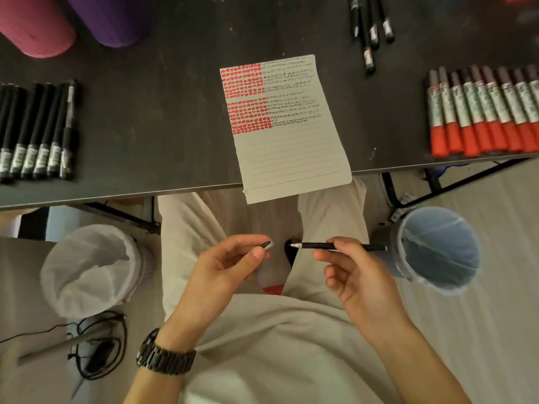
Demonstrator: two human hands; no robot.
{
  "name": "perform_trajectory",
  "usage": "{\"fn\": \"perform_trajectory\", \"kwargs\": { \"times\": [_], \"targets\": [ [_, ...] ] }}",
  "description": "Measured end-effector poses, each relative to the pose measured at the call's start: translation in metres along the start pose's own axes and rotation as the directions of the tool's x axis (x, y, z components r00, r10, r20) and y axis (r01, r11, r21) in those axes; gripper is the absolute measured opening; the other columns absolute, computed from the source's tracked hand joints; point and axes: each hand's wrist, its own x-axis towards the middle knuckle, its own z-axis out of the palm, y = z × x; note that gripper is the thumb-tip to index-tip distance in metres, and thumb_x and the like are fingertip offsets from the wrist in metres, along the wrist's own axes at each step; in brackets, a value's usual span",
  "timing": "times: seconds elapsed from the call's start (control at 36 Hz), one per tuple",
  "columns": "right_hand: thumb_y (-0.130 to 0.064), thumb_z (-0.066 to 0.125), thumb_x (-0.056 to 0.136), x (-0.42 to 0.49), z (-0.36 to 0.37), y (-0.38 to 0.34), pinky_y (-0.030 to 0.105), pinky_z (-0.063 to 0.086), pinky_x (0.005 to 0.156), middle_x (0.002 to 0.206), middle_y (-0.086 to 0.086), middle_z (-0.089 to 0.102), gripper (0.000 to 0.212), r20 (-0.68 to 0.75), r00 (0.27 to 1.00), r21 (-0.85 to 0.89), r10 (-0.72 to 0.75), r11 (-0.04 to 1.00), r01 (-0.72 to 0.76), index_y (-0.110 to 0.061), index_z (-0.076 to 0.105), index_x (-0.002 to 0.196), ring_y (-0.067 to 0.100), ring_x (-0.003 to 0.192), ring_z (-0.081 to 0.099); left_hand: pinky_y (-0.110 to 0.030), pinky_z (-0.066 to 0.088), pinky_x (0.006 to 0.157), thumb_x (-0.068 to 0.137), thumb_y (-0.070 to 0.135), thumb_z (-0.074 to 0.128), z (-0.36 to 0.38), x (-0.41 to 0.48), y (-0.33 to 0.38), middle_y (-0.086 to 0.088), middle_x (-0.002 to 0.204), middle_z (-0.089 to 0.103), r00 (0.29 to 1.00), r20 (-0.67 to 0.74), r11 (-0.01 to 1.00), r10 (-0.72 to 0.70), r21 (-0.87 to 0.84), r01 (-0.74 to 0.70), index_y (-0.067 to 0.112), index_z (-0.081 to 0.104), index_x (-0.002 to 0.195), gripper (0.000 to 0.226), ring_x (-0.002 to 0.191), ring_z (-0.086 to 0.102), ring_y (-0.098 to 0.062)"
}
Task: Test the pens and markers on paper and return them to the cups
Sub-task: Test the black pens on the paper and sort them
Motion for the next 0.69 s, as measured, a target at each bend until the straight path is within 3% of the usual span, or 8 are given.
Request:
{"fn": "perform_trajectory", "kwargs": {
  "times": [0.14, 0.22, 0.69],
  "targets": [
    [-0.038, 0.079, 0.073, -0.0025, 0.0042, -0.0024, 0.02, 0.05, 0.047, 0.084, 0.017, 0.077, 0.017, 0.015, 0.994, -0.093, -0.111, 0.989, 0.111, -0.021, 0.08, 0.073, 0.01, 0.053, 0.061, -0.01, 0.048, 0.064, 0.082, 0.031, 0.069, 0.0011, 0.0006, 0.0005, 0.001, 0.096, 0.079, 1.0, -0.012, 1.0, 0.011, 0.01, -0.011, 0.025, 0.08, 0.101, 0.023, 0.088, 0.072, -0.004],
    [-0.044, 0.081, 0.069, -0.0035, 0.005, -0.0021, 0.02, 0.05, 0.048, 0.082, 0.016, 0.077, 0.023, -0.004, 0.988, -0.107, -0.157, 0.982, 0.155, -0.021, 0.08, 0.072, 0.01, 0.054, 0.061, -0.009, 0.046, 0.063, 0.081, 0.032, 0.069, 0.0023, -0.0008, 0.0021, 0.0, 0.092, 0.079, 1.0, -0.015, 1.0, 0.022, 0.002, -0.022, 0.03, 0.082, 0.096, 0.02, 0.076, 0.068, 0.001],
    [-0.048, 0.081, 0.069, -0.0084, 0.0099, -0.0026, 0.021, 0.049, 0.048, 0.069, 0.011, 0.071, 0.024, -0.034, 0.966, -0.152, -0.257, 0.956, 0.249, -0.024, 0.077, 0.067, 0.012, 0.053, 0.059, -0.012, 0.051, 0.074, 0.086, 0.035, 0.069, 0.0021, -0.0064, 0.0046, 0.004, 0.093, 0.079, 0.991, -0.005, 0.989, 0.132, 0.075, -0.131, 0.039, 0.079, 0.103, 0.02, 0.095, 0.073, -0.008]
  ]
}}
